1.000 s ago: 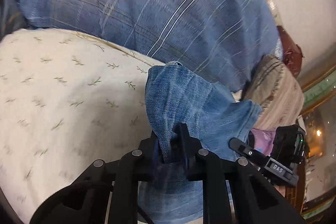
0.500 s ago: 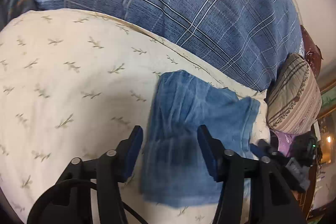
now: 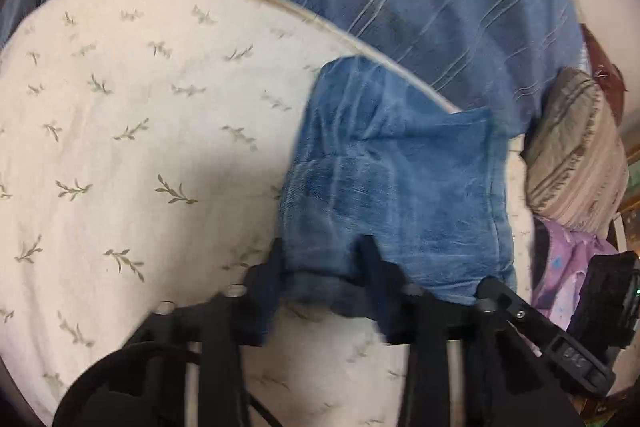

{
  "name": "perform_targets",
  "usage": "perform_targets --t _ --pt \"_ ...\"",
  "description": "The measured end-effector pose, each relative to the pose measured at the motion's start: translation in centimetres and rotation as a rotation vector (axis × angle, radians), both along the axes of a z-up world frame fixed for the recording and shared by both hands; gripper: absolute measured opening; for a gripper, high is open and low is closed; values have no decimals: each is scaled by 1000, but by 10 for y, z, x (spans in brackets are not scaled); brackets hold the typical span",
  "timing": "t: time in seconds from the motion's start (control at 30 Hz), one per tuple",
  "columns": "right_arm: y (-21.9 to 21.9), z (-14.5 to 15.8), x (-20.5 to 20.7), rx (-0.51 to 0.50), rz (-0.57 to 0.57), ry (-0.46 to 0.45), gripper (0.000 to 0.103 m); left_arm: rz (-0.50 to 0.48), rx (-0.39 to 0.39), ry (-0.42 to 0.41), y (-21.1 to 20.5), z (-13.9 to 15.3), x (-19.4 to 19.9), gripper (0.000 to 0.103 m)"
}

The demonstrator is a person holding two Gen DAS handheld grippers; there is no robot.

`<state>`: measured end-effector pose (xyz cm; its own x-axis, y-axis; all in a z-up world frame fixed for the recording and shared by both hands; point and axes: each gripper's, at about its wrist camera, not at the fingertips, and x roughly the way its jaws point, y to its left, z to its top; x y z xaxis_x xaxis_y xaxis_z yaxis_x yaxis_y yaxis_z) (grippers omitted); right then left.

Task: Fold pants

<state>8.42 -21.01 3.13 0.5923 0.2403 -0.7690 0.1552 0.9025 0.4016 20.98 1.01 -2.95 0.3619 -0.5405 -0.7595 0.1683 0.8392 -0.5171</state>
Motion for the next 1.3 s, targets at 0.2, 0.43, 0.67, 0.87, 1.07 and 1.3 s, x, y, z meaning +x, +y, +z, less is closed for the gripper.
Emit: perform_targets --t 0.2,0.43,0.67,0.87,1.07,1.3 --pt "-1 -14 3 -111 20 125 22 -91 204 -67 -32 -2 -9 32" --pt "-4 15 -8 -21 60 -48 81 -34 155 -102 -23 6 -7 47" --pt "-19 65 33 -116 48 -125 78 -31 78 -103 -6 15 1 50" --pt "-37 38 109 -148 67 -34 25 1 57 -44 1 -2 16 46" --pt "-46 23 99 -142 21 -54 2 -18 107 -95 -10 5 5 20" --pt "-44 1 116 -260 -37 23 1 -68 188 -146 -27 -2 -3 19"
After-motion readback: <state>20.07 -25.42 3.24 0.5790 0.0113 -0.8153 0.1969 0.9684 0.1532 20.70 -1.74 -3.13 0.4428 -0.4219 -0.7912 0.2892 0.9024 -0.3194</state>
